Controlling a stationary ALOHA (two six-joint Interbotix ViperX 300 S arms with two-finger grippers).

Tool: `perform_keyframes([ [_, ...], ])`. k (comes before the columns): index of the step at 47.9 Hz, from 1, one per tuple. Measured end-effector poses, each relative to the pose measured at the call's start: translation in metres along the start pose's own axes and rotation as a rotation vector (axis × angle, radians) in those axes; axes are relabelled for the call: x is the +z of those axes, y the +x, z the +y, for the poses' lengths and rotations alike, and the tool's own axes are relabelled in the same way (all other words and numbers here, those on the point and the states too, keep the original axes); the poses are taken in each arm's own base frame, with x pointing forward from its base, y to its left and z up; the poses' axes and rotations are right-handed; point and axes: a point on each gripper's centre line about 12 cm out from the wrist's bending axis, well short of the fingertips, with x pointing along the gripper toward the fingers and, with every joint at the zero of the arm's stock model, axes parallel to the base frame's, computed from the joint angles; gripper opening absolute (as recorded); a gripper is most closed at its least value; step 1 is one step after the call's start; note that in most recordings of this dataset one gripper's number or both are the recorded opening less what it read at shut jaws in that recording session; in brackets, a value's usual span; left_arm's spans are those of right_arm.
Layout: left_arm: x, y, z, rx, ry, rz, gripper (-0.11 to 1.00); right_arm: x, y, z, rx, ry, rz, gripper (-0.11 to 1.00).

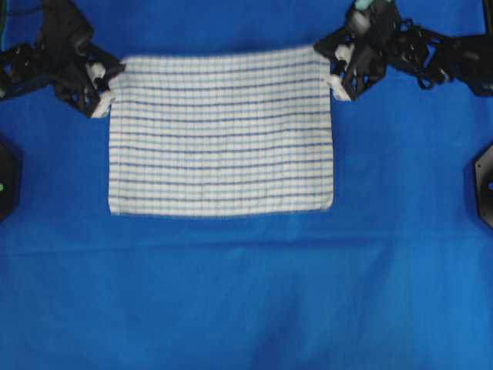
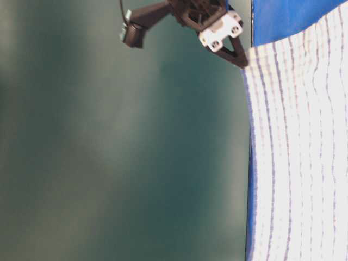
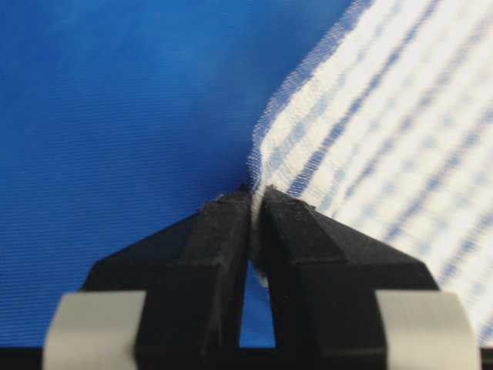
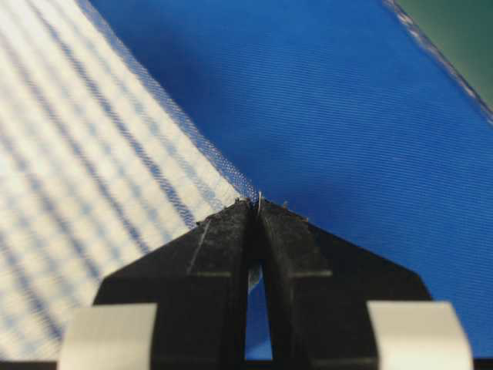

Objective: Fold the blue towel.
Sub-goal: 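Grasp far corners and fold the far half toward the near edge, then release the folded edge and move both grippers to the towel's left and right ends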

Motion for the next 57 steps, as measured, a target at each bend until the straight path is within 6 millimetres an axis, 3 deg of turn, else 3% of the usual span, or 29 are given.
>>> perform_keyframes([
  [16, 0.007, -0.032, -0.053, -0.172, 0.132, -0.077, 0.03, 0.003, -0.04, 0.049, 0.132, -0.077, -0.038, 0.05],
  [33, -0.012, -0.071, -0.081, -0.31, 0.185, -0.078, 0.03, -0.016, -0.071, 0.108, 0.307, -0.168, 0.017, 0.05],
  [47, -0.035, -0.089, -0.109, -0.452, 0.235, -0.049, 0.03, -0.035, -0.084, 0.137, 0.39, -0.161, 0.111, 0.05],
  [57, -0.042, -0.09, -0.111, -0.465, 0.213, -0.022, 0.03, -0.04, -0.086, 0.139, 0.398, -0.162, 0.13, 0.05],
])
